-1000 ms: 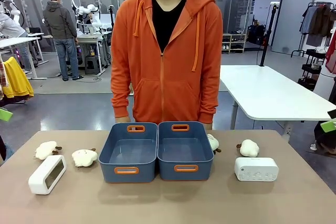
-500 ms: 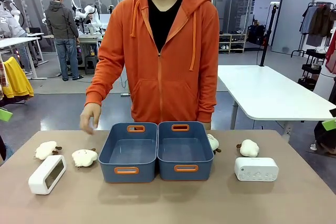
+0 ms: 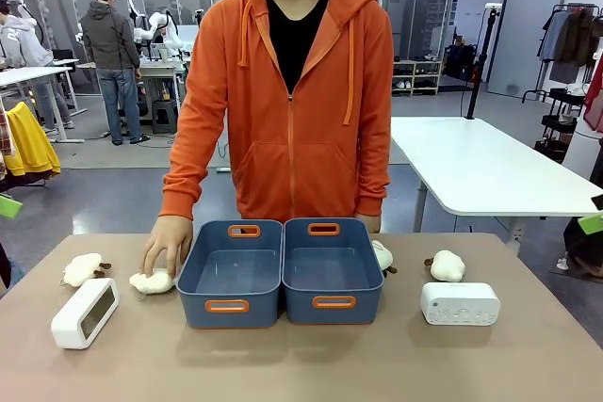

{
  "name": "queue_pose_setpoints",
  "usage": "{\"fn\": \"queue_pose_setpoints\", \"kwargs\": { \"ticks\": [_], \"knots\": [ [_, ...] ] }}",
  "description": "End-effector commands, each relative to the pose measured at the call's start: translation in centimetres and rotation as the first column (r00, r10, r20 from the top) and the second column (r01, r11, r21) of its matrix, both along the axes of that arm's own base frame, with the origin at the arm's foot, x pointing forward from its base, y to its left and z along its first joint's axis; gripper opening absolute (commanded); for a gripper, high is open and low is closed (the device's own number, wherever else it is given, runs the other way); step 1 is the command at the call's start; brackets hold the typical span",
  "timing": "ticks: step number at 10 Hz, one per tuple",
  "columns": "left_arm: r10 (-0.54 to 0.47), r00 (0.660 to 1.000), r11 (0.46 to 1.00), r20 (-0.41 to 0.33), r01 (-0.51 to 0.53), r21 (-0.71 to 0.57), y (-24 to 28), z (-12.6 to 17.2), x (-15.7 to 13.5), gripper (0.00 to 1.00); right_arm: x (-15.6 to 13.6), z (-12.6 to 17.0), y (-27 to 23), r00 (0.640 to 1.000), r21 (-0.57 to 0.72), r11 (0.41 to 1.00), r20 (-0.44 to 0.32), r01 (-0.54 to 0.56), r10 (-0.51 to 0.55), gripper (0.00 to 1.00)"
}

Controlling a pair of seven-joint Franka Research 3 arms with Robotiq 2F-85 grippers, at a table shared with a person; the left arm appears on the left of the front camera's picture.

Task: Sort the digital clocks into the basket.
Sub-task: Pick up the Digital clock from the table and place it into the empty Plastic storage basket.

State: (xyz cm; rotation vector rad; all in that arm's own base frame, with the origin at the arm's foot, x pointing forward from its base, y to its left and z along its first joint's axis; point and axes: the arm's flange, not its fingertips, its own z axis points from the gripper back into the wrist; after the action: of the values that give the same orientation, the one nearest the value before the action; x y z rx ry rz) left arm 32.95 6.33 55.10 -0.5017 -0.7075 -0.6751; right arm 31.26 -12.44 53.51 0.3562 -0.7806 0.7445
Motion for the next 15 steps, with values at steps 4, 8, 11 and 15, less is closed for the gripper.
{"fn": "queue_pose_setpoints", "kwargs": {
  "ticks": [4, 8, 11, 15],
  "knots": [
    [-0.023, 1.000, 1.000, 0.005, 0.023, -0.002, 0.20, 0.20, 0.22, 1.00, 0.10, -0.16, 0.02, 1.000, -0.001, 1.000, 0.012, -0.015, 0.015, 1.00],
    [-0.023, 1.000, 1.000, 0.005, 0.023, -0.002, 0.20, 0.20, 0.22, 1.00, 0.10, -0.16, 0.02, 1.000, -0.001, 1.000, 0.012, -0.015, 0.015, 1.00],
    [-0.023, 1.000, 1.000, 0.005, 0.023, -0.002, 0.20, 0.20, 0.22, 1.00, 0.10, -0.16, 0.02, 1.000, -0.001, 1.000, 0.012, -0.015, 0.015, 1.00],
    [-0.023, 1.000, 1.000, 0.005, 0.023, -0.002, 0.20, 0.20, 0.22, 1.00, 0.10, -0.16, 0.02, 1.000, -0.001, 1.000, 0.012, -0.015, 0.015, 1.00]
  ]
}}
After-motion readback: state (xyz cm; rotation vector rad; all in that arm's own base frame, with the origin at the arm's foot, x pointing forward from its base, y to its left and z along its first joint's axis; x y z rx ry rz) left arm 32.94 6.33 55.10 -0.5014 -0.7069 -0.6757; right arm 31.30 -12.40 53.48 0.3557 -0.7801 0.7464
